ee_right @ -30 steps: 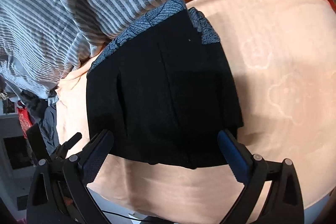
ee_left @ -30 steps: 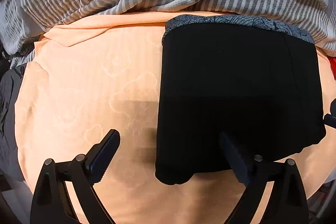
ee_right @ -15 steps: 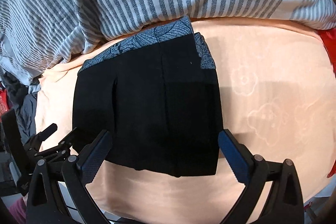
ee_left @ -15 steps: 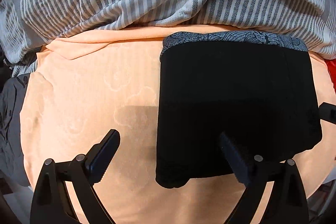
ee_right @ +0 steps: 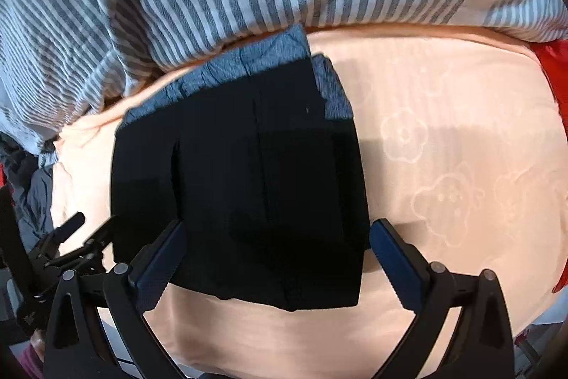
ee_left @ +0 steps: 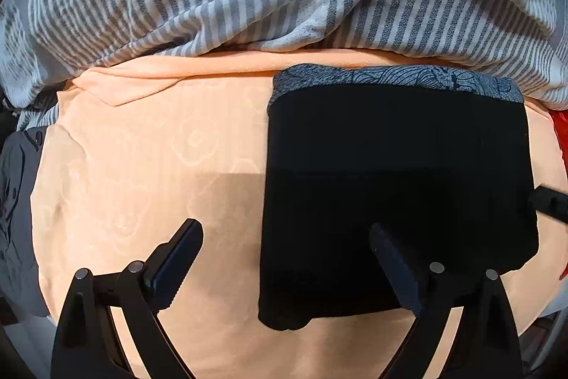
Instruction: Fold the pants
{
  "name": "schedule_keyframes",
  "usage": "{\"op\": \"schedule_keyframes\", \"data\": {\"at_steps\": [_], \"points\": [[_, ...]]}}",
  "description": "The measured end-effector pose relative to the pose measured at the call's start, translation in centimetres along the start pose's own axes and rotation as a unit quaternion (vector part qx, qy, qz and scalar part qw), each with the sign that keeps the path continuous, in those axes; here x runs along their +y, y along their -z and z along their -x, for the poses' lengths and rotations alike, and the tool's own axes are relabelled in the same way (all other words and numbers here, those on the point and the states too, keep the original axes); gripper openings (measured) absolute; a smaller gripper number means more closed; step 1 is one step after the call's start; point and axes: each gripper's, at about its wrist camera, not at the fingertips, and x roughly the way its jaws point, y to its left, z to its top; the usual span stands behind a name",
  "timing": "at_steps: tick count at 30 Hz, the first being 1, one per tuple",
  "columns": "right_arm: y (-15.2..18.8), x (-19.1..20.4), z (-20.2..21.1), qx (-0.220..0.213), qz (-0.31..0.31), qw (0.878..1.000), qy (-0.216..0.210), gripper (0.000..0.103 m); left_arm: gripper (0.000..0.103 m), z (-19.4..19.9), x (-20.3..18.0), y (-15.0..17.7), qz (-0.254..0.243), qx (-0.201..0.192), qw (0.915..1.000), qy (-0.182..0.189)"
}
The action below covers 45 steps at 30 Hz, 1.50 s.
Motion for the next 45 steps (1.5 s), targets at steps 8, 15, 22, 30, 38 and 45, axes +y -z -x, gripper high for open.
{"op": "schedule_keyframes", "data": {"at_steps": [8,15,22,30,38,45], "points": [[-0.8,0.8,1.2,-0.018,-0.004,0.99,-0.138,0.102,0.096,-0.3,-0.3,-0.4,-0.001,0.008,1.0,0.001],[0.3,-1.7,-2.1,0.011,-0.033,0.992,-0.124,0.102,0.096,-2.2,-1.2,-0.1,-0.016,0.03,0.9994,0.001],[0.2,-2.7,-2.7,0.018,-0.034,0.986,-0.162,0.103,0.096,-3.3,-1.5,0.0,-0.012,0.034,0.9993,0.006],[0.4,-4.1,-2.5,0.007,-0.061,0.979,-0.197,0.103,0.096,-4.0,-1.6,0.0,-0.012,0.031,0.9994,0.007],[0.2,-2.8,-2.4,0.012,-0.01,0.985,-0.173,0.103,0.102,-4.9,-1.4,-0.2,-0.003,0.043,0.999,0.006],[-0.6,-6.4,0.4,-0.021,-0.055,0.979,-0.196,0.103,0.102,-4.1,0.6,-2.3,-0.001,0.037,0.9959,0.083]]}}
